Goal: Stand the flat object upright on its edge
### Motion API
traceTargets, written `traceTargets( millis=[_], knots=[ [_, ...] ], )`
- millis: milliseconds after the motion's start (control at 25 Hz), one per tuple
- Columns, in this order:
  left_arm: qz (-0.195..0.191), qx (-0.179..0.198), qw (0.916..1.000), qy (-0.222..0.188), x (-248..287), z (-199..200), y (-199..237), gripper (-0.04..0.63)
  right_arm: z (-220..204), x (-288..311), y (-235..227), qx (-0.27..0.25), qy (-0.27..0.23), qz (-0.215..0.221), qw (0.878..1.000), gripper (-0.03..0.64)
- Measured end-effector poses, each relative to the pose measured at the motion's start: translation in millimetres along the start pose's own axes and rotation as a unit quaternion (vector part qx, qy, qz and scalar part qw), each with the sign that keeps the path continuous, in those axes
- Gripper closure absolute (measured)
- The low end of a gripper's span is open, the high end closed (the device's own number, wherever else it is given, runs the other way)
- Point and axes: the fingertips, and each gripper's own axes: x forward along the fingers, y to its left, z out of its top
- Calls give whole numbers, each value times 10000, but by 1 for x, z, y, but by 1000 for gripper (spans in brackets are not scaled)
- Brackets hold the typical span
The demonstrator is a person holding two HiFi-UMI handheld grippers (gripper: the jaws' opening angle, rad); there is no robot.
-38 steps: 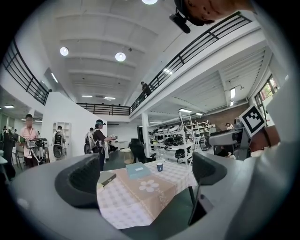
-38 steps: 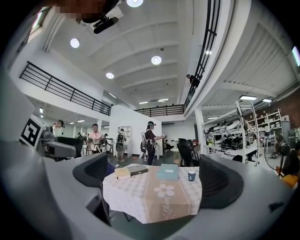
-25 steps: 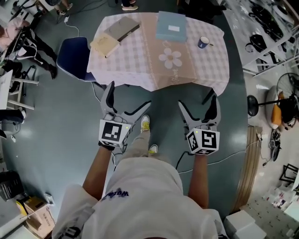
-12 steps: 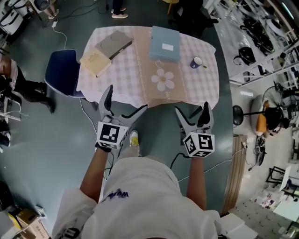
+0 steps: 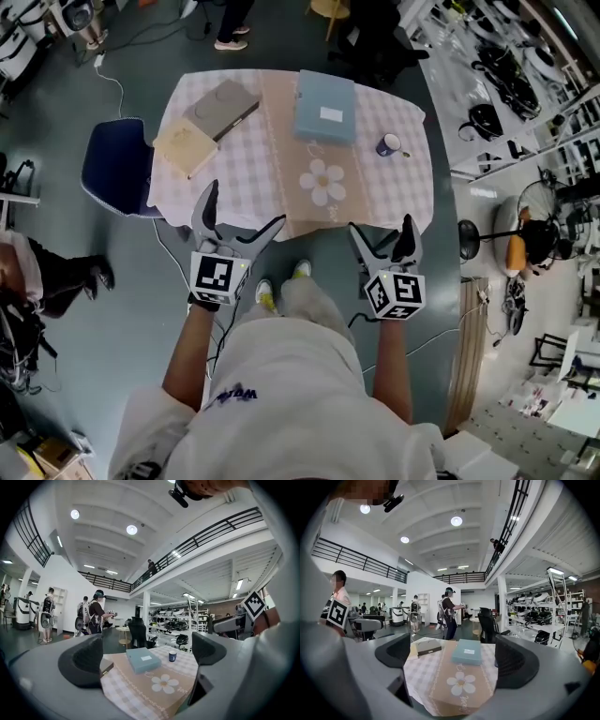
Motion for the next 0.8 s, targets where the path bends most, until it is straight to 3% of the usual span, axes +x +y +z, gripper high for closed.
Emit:
traceTargets(
  millis=[280, 400, 520, 800],
  knots=[
    [-173, -35, 9998, 103, 48, -14, -1, 11, -10, 39, -22, 11, 121, 17, 9999, 69],
    [-221, -11, 9995, 232, 74, -37, 10, 14, -31, 72, -31, 68, 262, 63, 9996, 72],
    [-181, -113, 9995, 221, 108, -48, 14, 63, -40, 101, -51, 37, 379, 159, 9991, 75],
    [-218, -187, 9975, 639, 188, -72, 17, 64, -51, 165, -100, 103, 726, 263, 9970, 86]
  ],
)
